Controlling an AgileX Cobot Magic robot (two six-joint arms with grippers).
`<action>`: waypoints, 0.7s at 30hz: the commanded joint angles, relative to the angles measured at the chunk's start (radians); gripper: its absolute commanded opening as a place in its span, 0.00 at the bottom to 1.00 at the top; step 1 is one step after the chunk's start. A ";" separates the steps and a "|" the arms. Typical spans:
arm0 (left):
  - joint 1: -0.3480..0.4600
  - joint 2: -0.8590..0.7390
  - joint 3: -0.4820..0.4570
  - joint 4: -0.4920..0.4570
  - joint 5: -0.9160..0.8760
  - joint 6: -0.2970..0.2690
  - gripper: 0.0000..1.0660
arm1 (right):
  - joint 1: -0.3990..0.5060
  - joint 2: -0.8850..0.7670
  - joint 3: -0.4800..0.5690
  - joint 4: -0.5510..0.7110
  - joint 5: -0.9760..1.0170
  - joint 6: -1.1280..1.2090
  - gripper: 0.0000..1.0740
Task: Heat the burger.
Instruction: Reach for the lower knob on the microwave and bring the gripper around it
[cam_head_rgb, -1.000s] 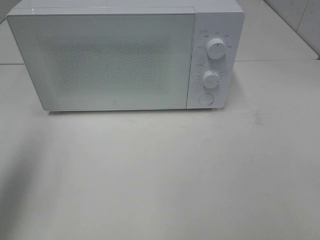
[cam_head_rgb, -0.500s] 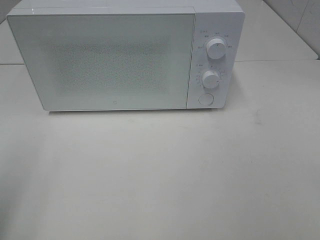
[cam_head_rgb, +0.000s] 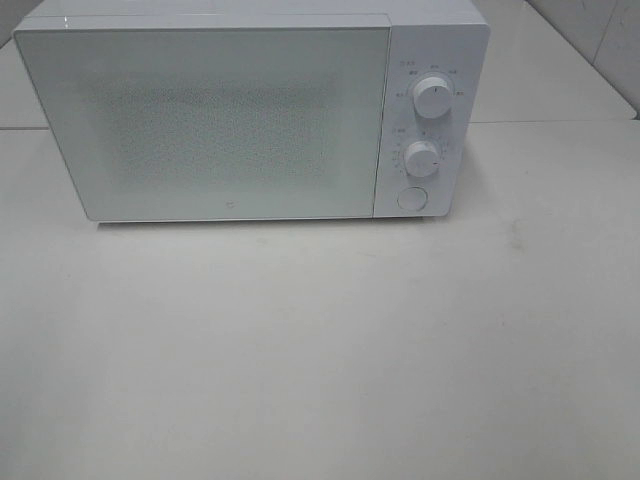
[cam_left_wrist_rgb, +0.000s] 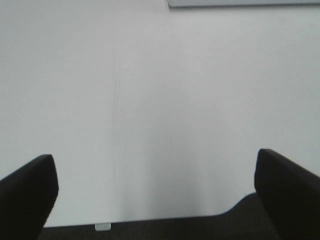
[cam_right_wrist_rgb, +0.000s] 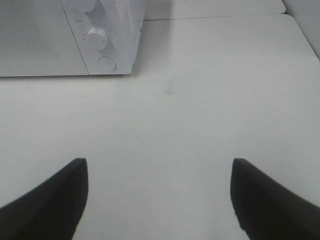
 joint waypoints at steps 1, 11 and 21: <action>0.003 -0.106 0.003 0.005 -0.013 -0.010 0.94 | -0.007 -0.025 0.008 0.000 0.000 -0.010 0.70; 0.003 -0.232 0.003 -0.005 -0.014 -0.014 0.94 | -0.007 -0.025 0.008 0.000 0.000 -0.010 0.70; 0.003 -0.282 0.003 -0.001 -0.014 -0.021 0.94 | -0.007 -0.025 0.008 0.000 0.000 -0.010 0.70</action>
